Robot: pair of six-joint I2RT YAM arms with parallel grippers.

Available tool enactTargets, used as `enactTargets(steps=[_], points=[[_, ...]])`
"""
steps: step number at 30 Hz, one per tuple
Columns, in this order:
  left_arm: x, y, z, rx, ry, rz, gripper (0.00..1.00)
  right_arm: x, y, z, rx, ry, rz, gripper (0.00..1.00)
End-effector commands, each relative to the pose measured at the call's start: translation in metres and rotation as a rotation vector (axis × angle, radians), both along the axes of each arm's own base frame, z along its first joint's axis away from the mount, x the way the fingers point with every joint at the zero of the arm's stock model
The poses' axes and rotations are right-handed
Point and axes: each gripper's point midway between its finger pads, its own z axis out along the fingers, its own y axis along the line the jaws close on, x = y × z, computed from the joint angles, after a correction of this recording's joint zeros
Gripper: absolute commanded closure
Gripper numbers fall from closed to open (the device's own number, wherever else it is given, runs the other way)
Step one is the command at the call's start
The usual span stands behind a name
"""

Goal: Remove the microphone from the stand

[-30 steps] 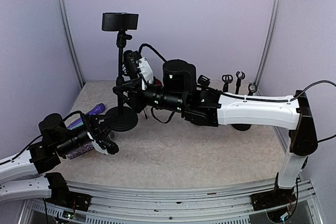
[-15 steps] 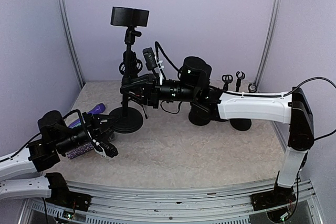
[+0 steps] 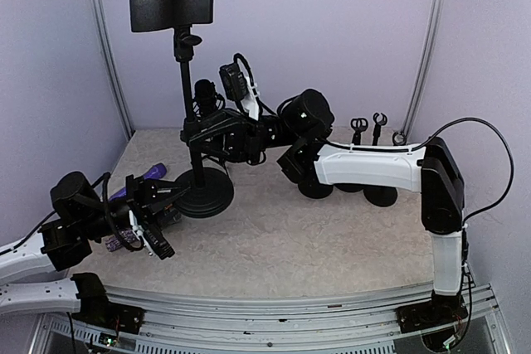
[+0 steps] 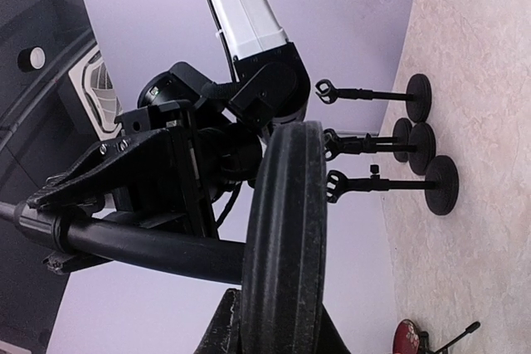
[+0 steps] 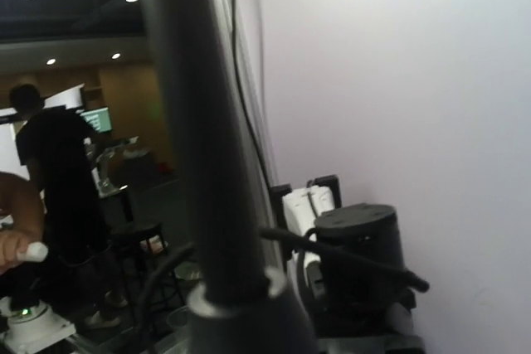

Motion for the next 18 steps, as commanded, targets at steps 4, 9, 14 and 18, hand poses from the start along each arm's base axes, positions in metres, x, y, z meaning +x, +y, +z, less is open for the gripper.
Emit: enactTargets(steps=[4, 9, 14, 18], points=[[0.044, 0.028, 0.016, -0.066, 0.036, 0.267, 1.00, 0.008, -0.019, 0.029, -0.066, -0.056, -0.280, 0.37], [0.046, 0.030, 0.019, -0.076, 0.037, 0.275, 1.00, 0.074, -0.034, 0.015, -0.127, 0.010, -0.802, 0.17], [0.047, 0.029, 0.020, -0.081, 0.032, 0.277, 1.00, 0.072, -0.032, 0.004, -0.147, -0.015, -0.976, 0.23], [0.047, 0.028, 0.020, -0.078, 0.029, 0.275, 1.00, 0.061, -0.011, 0.003, -0.154, -0.059, -1.016, 0.28]])
